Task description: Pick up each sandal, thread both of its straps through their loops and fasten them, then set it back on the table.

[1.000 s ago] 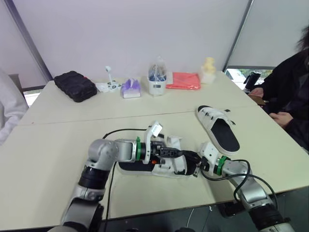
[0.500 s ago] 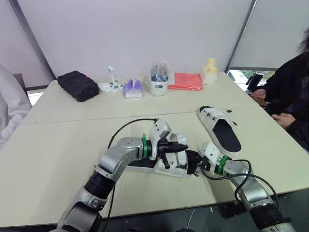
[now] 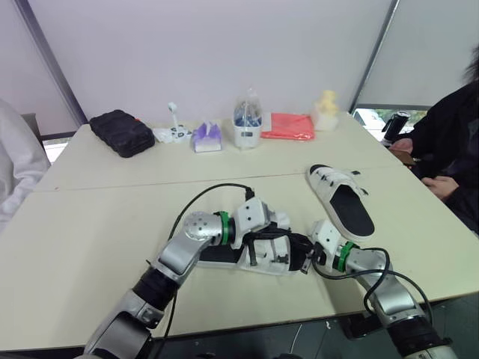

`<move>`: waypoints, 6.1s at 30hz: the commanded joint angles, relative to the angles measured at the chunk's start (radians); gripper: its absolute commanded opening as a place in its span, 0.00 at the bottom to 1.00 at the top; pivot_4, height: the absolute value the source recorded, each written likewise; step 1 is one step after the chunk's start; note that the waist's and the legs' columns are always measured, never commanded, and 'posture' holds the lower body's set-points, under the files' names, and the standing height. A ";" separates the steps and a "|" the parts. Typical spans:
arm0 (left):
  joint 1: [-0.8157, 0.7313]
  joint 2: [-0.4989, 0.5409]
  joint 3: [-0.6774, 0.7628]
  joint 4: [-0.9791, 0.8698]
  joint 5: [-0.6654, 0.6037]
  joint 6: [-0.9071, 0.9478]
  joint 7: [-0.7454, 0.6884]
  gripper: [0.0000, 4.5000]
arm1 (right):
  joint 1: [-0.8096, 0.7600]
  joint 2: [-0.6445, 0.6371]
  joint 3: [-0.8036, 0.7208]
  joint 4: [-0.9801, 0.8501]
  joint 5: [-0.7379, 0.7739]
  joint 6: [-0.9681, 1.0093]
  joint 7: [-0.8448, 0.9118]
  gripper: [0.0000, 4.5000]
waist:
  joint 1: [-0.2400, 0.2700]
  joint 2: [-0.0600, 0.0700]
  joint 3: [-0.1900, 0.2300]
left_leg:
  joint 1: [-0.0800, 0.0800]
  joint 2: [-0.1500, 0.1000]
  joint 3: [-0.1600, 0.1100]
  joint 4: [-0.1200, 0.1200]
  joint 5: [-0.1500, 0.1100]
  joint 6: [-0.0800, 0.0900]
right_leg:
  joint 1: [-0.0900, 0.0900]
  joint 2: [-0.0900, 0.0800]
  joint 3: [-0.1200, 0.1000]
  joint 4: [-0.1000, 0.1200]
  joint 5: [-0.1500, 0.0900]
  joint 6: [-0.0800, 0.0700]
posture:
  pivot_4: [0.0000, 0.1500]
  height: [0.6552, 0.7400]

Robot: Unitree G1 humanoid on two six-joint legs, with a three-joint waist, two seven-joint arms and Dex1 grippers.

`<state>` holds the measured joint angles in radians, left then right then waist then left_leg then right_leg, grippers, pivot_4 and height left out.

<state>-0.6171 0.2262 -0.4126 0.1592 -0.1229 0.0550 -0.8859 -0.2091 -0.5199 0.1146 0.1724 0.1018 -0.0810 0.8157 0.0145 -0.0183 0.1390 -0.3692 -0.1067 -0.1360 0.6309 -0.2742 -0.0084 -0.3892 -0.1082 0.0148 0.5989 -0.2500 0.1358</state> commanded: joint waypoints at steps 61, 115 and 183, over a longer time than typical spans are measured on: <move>0.071 0.084 0.147 -0.312 -0.405 0.806 0.046 0.01 | 0.054 0.033 0.065 0.093 -0.061 0.054 -0.015 0.00 | -0.006 0.001 0.000 | 0.002 0.002 0.000 -0.001 0.000 0.000 | 0.000 0.002 0.001 0.003 0.000 0.000 | 1.00 1.00; 0.036 -0.076 0.285 -0.128 -0.600 1.036 0.075 0.02 | 0.062 0.037 0.079 0.085 -0.061 0.065 -0.012 0.00 | -0.007 0.000 0.000 | 0.005 0.002 0.000 -0.001 0.000 -0.001 | 0.001 0.003 0.001 0.003 0.000 0.000 | 1.00 1.00; 0.222 0.004 0.046 -0.284 -0.309 0.656 0.009 0.40 | 0.077 0.051 0.068 0.077 -0.069 0.069 -0.034 0.00 | -0.002 0.003 -0.013 | 0.014 0.002 -0.001 -0.004 -0.004 0.003 | 0.011 0.002 0.001 -0.003 -0.004 -0.001 | 1.00 1.00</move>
<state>-0.4127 0.2215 -0.3479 -0.1111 -0.4265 0.6892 -0.8713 -0.1793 -0.4733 0.1134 0.1695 0.0825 -0.0730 0.7633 0.0124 -0.0149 0.1260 -0.3551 -0.1043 -0.1373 0.6271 -0.2779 -0.0057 -0.3784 -0.1065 0.0154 0.5963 -0.2542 0.1347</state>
